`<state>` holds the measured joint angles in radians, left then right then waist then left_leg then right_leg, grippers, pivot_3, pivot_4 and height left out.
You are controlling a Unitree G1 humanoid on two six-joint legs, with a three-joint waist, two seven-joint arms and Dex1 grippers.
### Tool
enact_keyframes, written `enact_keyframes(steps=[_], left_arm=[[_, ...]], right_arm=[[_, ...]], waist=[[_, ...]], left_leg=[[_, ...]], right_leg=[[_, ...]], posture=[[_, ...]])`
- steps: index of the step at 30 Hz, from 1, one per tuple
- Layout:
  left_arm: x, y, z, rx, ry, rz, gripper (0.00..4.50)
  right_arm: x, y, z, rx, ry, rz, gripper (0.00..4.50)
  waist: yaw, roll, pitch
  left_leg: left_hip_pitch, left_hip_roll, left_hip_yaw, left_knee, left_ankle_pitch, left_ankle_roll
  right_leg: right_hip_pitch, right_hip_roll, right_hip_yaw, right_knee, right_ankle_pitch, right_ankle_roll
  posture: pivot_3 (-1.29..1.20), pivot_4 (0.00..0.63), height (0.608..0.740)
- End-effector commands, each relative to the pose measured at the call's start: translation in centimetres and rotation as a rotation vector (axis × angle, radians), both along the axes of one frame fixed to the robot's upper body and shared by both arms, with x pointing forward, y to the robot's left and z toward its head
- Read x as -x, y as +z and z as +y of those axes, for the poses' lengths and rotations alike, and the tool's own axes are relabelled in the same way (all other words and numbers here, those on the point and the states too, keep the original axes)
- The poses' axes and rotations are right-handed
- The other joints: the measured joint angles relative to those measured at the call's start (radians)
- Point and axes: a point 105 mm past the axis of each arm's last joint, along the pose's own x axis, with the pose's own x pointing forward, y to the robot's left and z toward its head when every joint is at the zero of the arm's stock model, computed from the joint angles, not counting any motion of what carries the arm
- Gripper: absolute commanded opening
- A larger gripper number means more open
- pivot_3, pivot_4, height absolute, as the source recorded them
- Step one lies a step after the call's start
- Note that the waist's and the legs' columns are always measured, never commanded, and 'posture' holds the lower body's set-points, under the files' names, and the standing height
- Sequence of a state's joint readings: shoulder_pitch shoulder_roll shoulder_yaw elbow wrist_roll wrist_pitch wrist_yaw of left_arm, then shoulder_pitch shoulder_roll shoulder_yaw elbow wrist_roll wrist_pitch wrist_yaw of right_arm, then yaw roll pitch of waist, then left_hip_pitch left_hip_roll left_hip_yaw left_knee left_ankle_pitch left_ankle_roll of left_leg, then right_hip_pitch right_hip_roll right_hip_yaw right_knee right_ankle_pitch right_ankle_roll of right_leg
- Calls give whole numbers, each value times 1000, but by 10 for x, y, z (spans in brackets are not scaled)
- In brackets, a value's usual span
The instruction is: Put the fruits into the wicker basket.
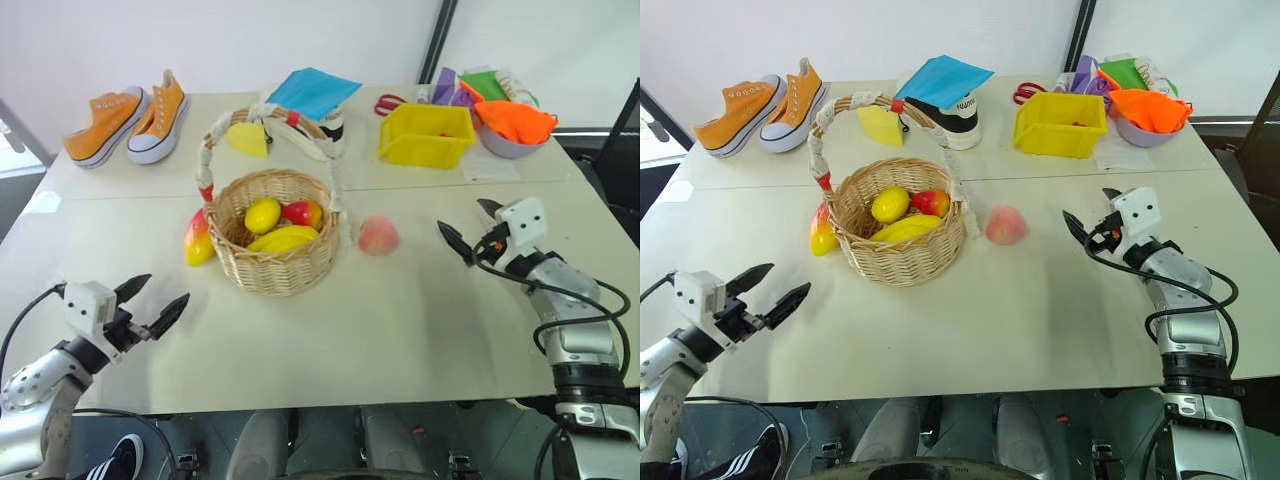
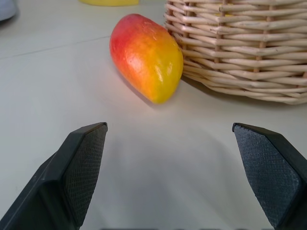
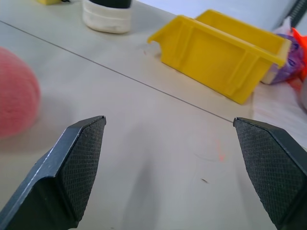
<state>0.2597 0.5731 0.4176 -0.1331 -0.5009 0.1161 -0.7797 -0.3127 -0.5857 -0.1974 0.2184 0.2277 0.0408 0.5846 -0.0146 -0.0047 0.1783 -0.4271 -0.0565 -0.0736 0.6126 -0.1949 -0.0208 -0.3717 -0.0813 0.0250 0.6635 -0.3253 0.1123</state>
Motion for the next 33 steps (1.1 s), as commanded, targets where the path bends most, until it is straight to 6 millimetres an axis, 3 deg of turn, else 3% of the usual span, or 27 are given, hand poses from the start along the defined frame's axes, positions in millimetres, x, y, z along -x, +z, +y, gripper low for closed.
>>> enact_keyframes(steps=[1,5,9,29,33], left_arm=[[3,16,0,-17,-13,-80,4500],[1,14,6,-31,39,-71,4500],[-1,27,4,0,8,-120,4500],[-1,36,-5,-29,-75,-199,4500],[4,42,-14,11,-143,-210,4500]], right_arm=[[-4,15,4,4,13,-67,4440],[-5,15,8,1,33,-63,4440],[-5,14,10,-1,51,-57,4440],[1,15,23,-23,122,-52,4440],[19,20,36,-114,282,-19,4440]], waist=[[1,0,0],[1,0,0],[1,0,0],[2,0,0],[2,0,0]], left_leg=[[0,0,0,0,0,0],[0,0,0,0,0,0],[0,0,0,0,0,0],[0,0,0,0,0,0],[0,0,0,0,0,0]], right_leg=[[0,0,0,0,0,0],[0,0,0,0,0,0],[0,0,0,0,0,0],[0,0,0,0,0,0],[0,0,0,0,0,0]], posture=[[0,150,740],[0,150,740],[0,150,740],[0,150,740],[0,150,740]])
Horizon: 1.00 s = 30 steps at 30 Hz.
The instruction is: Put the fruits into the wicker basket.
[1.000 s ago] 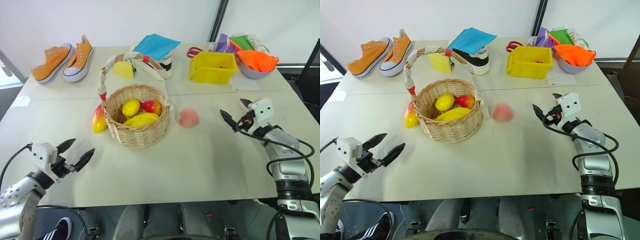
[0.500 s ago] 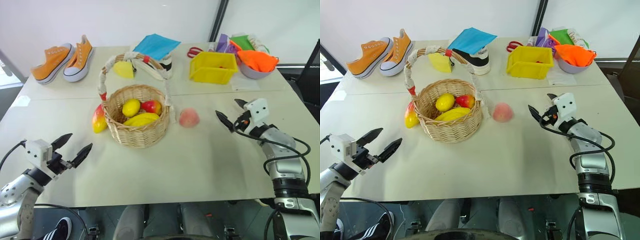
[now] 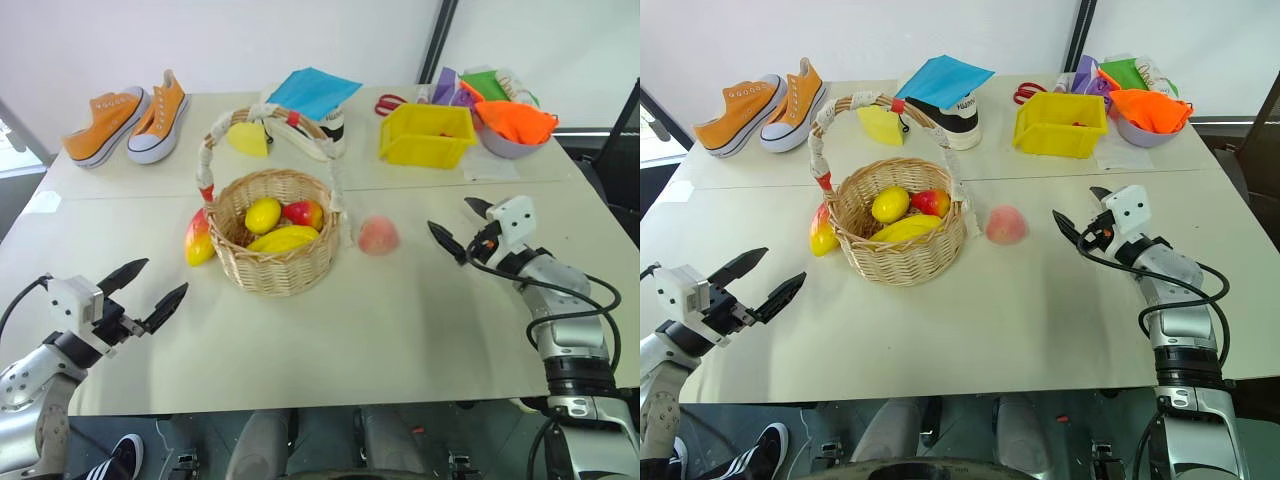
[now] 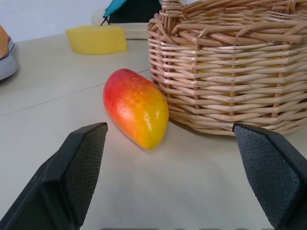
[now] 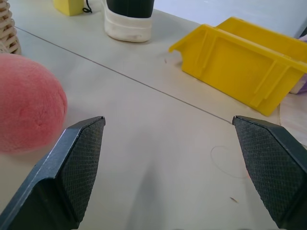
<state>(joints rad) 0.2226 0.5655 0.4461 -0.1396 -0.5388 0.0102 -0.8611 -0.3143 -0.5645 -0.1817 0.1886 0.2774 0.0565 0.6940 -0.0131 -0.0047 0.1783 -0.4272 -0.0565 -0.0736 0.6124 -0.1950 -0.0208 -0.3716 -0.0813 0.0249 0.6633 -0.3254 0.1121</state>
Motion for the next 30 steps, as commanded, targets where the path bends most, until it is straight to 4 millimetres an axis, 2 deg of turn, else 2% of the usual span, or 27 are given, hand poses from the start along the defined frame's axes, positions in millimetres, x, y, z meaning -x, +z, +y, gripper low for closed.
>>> enact_keyframes(steps=[1,4,7,10,13,15,18,25,30], left_arm=[[7,17,-9,26,-81,-49,4500],[11,21,-18,37,-150,-37,4500],[16,24,-30,37,-228,-22,4500],[21,23,-38,21,-281,-8,4500],[23,23,-41,10,-300,0,4500],[26,22,-43,-8,-311,3,4500],[28,22,-42,-21,-310,3,4500],[30,21,-41,-28,-295,-8,4500],[31,18,-41,-21,-295,-3,4500]], right_arm=[[21,21,17,-79,188,-20,4440],[40,13,29,-22,323,56,4440],[49,8,41,40,402,96,4440],[43,13,51,61,406,72,4440],[37,8,56,116,387,93,4440],[35,10,62,91,394,109,4440],[31,15,65,92,387,110,4440],[3,29,75,83,261,211,4440],[1,33,89,130,283,263,4440]], waist=[[0,0,0],[2,0,0],[0,0,0],[-4,0,0],[-1,0,0],[2,0,0],[3,0,0],[-1,0,0],[1,0,0]], left_leg=[[0,0,0,0,0,0],[0,0,0,0,0,0],[0,0,0,0,0,0],[0,0,0,0,0,0],[0,0,0,0,0,0],[0,0,0,-1,0,0],[-1,0,0,-1,0,0],[-1,0,0,-2,0,0],[-1,0,0,-4,0,0]], right_leg=[[0,0,0,0,0,0],[0,0,0,-1,-1,-1],[1,-1,0,-1,-2,-3],[0,-1,1,-1,-3,-7],[0,-1,0,-1,-4,-8],[-1,-1,0,-2,-4,-8],[0,-1,0,-3,-4,-7],[-2,-1,0,-3,-4,-8],[-2,-1,0,-6,-4,-8]], posture=[[0,150,740],[0,150,740],[0,150,740],[0,150,740],[0,150,740],[0,150,740],[0,150,740],[0,150,740],[0,150,740]])
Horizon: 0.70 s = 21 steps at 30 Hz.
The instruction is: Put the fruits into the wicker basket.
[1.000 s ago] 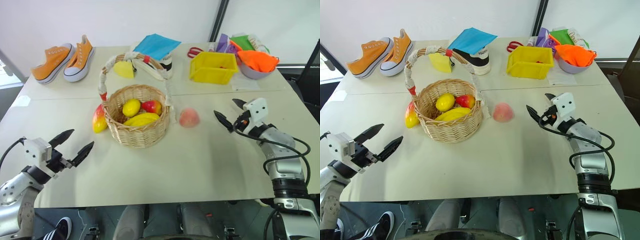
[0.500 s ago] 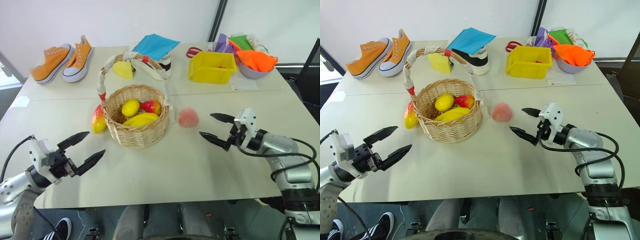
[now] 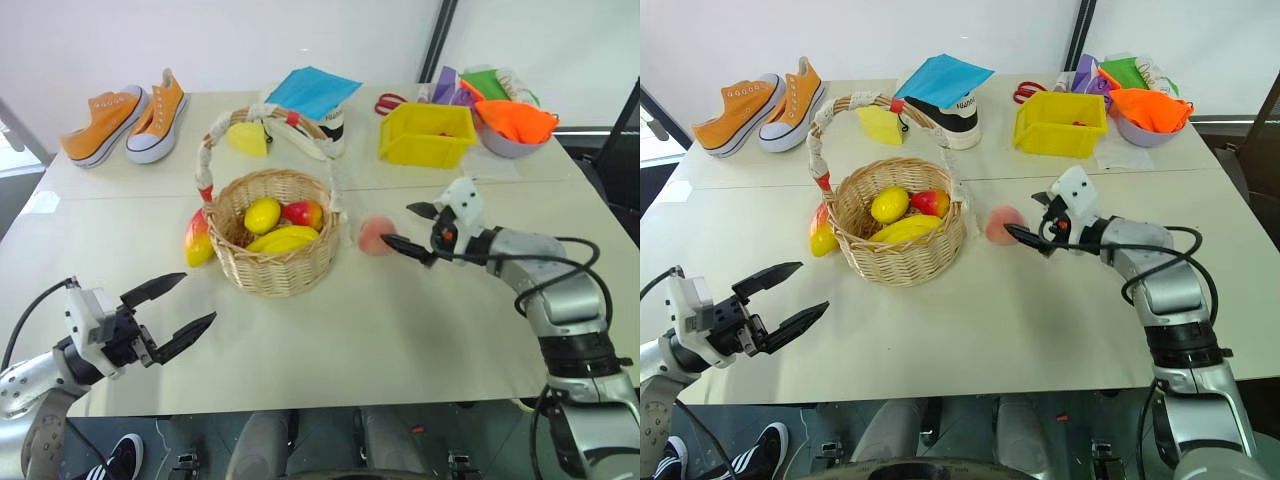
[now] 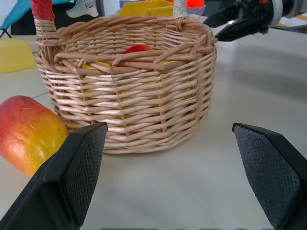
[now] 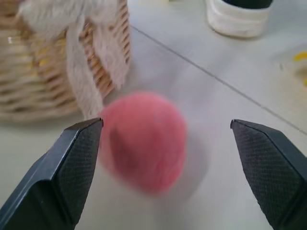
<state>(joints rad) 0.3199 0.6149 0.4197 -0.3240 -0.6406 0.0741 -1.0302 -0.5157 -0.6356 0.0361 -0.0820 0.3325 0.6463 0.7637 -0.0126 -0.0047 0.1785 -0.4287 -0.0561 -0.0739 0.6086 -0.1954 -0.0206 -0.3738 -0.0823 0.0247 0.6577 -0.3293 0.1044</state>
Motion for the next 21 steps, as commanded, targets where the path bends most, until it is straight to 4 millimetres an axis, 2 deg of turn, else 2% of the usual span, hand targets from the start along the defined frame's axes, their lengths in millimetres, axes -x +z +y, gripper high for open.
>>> enact_keyframes(steps=[1,21], left_arm=[[2,4,1,-10,4,-33,4500],[-1,2,-2,0,14,-43,4500]], right_arm=[[0,10,11,18,16,-2,4440],[-16,-18,15,37,-55,107,4440]], waist=[[2,0,0],[-1,0,0]], left_leg=[[0,0,0,0,0,0],[-1,0,0,-1,-1,1]], right_leg=[[0,0,0,-1,0,0],[0,0,-1,-4,0,0]], posture=[[0,150,740],[0,150,740]])
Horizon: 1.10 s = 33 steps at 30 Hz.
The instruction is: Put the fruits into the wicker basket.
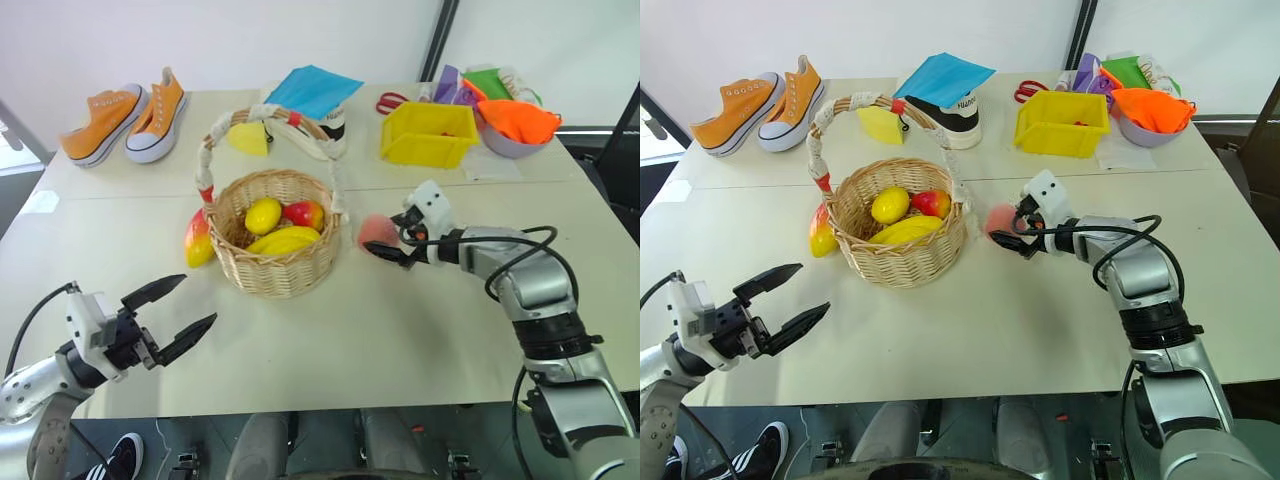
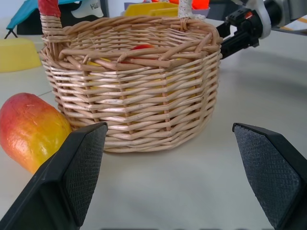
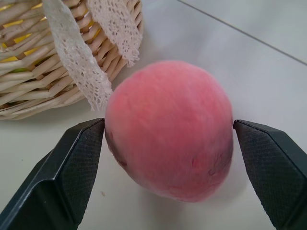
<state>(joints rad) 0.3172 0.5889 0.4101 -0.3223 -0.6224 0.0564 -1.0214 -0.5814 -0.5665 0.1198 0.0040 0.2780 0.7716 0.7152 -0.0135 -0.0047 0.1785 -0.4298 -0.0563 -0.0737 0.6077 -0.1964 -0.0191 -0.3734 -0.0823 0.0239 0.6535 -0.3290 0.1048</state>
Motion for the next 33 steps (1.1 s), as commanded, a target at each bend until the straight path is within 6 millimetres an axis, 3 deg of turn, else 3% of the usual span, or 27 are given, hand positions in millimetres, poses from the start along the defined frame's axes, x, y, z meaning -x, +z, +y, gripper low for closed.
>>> enact_keyframes(steps=[1,6,9,13,20,25,28,33], left_arm=[[-1,5,0,-7,3,-31,4500],[-2,4,0,-8,6,-34,4500],[-3,4,1,-8,8,-35,4500],[-4,5,2,-1,16,-40,4500],[-6,7,6,24,36,-46,4500],[-13,11,12,53,62,-60,4500],[-18,15,14,69,62,-69,4500],[-24,15,12,64,54,-78,4500]], right_arm=[[-5,12,2,-20,-6,-41,4440],[-5,13,0,-32,-23,-49,2968],[-3,11,-2,-29,-24,-40,2968],[4,25,-15,-73,-20,-69,2968],[70,50,-35,-114,213,-28,2968],[102,80,-8,-217,398,-11,2968],[95,113,22,-312,440,-109,2968],[79,137,72,-383,465,-240,2968]], waist=[[0,0,0],[0,0,0],[0,0,0],[4,0,0],[5,0,0],[-8,0,0],[-7,0,0],[3,-1,0]], left_leg=[[0,0,0,0,0,0],[0,0,0,0,0,0],[0,0,0,0,0,0],[0,0,0,0,0,0],[-2,0,0,0,-1,1],[-2,1,0,1,-1,1],[-2,1,0,1,-1,1],[-2,1,0,1,-1,1]], right_leg=[[0,0,0,0,0,0],[0,0,0,0,0,0],[0,0,0,0,0,0],[0,0,0,0,0,0],[1,0,-1,-2,0,0],[1,0,-1,-1,0,0],[0,0,0,-1,0,0],[-2,0,-1,-4,0,0]], posture=[[0,150,740],[0,150,740],[0,150,740],[0,150,740],[0,150,740],[0,150,740],[0,150,740],[0,150,740]])
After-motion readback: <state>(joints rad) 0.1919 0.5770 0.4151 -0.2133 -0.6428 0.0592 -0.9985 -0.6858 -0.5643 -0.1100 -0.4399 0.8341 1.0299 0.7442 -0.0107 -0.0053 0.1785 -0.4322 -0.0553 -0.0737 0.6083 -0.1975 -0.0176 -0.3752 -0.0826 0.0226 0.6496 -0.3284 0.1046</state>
